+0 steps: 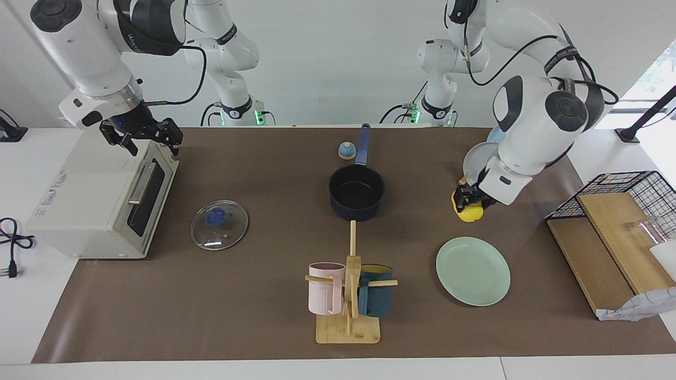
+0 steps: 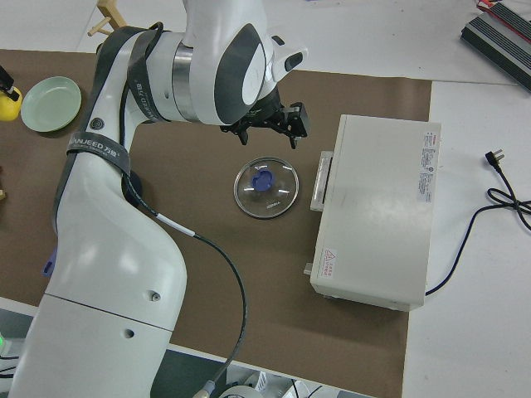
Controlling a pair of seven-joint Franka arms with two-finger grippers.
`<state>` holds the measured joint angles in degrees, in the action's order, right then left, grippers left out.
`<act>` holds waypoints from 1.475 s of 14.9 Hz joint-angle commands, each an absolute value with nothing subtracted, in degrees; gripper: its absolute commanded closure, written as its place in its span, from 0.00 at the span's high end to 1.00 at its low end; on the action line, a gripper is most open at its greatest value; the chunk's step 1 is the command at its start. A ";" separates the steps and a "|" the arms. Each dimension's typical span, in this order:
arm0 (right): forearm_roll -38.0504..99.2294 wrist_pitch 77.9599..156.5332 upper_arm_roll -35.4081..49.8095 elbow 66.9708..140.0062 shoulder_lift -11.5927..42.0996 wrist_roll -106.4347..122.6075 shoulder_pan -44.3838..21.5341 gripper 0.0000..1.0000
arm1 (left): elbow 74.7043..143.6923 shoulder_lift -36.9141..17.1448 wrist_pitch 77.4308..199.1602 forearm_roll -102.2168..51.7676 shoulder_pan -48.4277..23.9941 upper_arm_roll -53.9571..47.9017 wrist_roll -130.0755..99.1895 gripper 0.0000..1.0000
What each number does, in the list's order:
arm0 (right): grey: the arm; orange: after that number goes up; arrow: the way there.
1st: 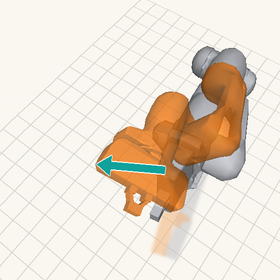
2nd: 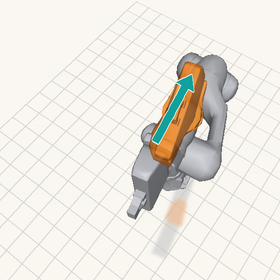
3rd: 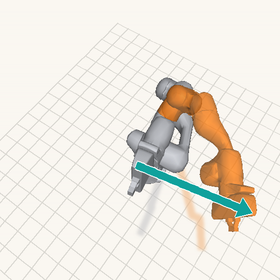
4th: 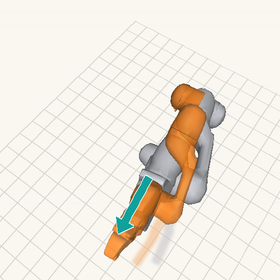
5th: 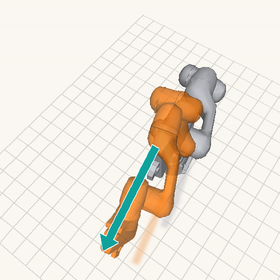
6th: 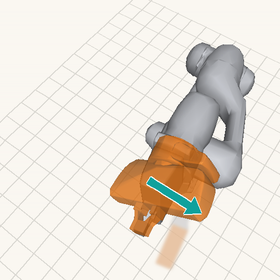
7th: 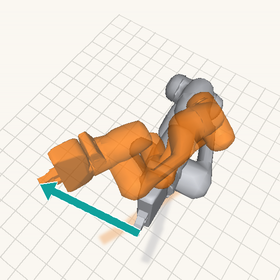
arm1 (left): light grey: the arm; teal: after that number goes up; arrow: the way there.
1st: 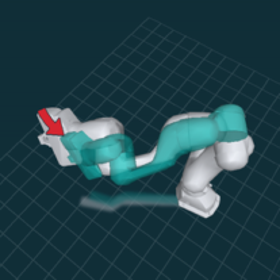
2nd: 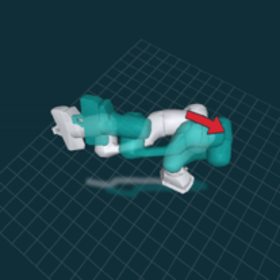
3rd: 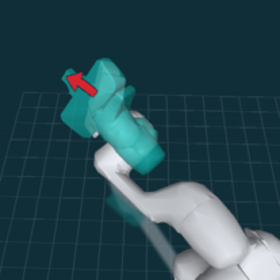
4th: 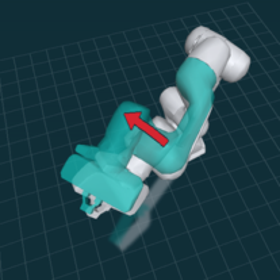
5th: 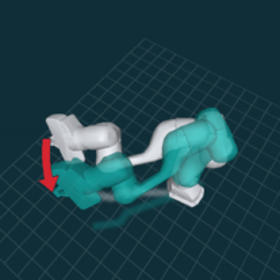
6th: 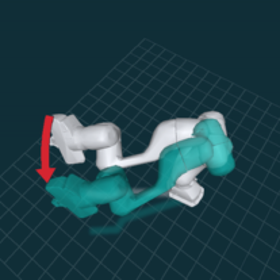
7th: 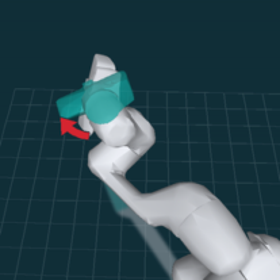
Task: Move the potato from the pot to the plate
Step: 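Carry the yellow potato with the left gripper onto the green plate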
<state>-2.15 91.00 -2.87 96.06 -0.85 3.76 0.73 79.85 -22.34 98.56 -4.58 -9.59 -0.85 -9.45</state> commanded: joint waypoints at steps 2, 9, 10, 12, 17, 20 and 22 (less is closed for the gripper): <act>-1.05 91.32 -1.67 95.98 -0.97 3.52 2.02 1.00 | 73.56 -34.08 106.75 -3.26 -8.35 -1.14 -5.19 0.00; -1.23 91.40 -1.76 95.98 -1.06 3.25 1.93 1.00 | 82.42 -35.08 119.52 -0.97 -8.09 -1.23 -0.88 0.00; -1.23 91.58 -1.67 96.06 -1.05 3.25 2.02 1.00 | 83.40 -34.55 120.05 -1.05 -8.35 -1.23 -0.88 0.00; -1.14 91.06 -1.67 96.06 -1.23 3.34 2.02 1.00 | 83.59 -34.45 119.62 -0.97 -8.35 -1.14 -0.79 0.43; -0.97 91.40 -1.67 96.06 -1.23 3.25 1.93 1.00 | 78.40 -31.23 110.67 -1.05 -7.82 -1.14 -1.23 1.00; -0.97 91.58 -1.15 96.06 -1.58 3.25 1.50 1.00 | 78.93 -23.23 106.11 -1.14 -6.43 -0.62 -1.49 1.00; -0.88 91.93 -0.97 95.98 -1.58 3.25 1.32 1.00 | 79.27 -18.31 100.22 -1.06 -5.54 -0.44 -1.58 1.00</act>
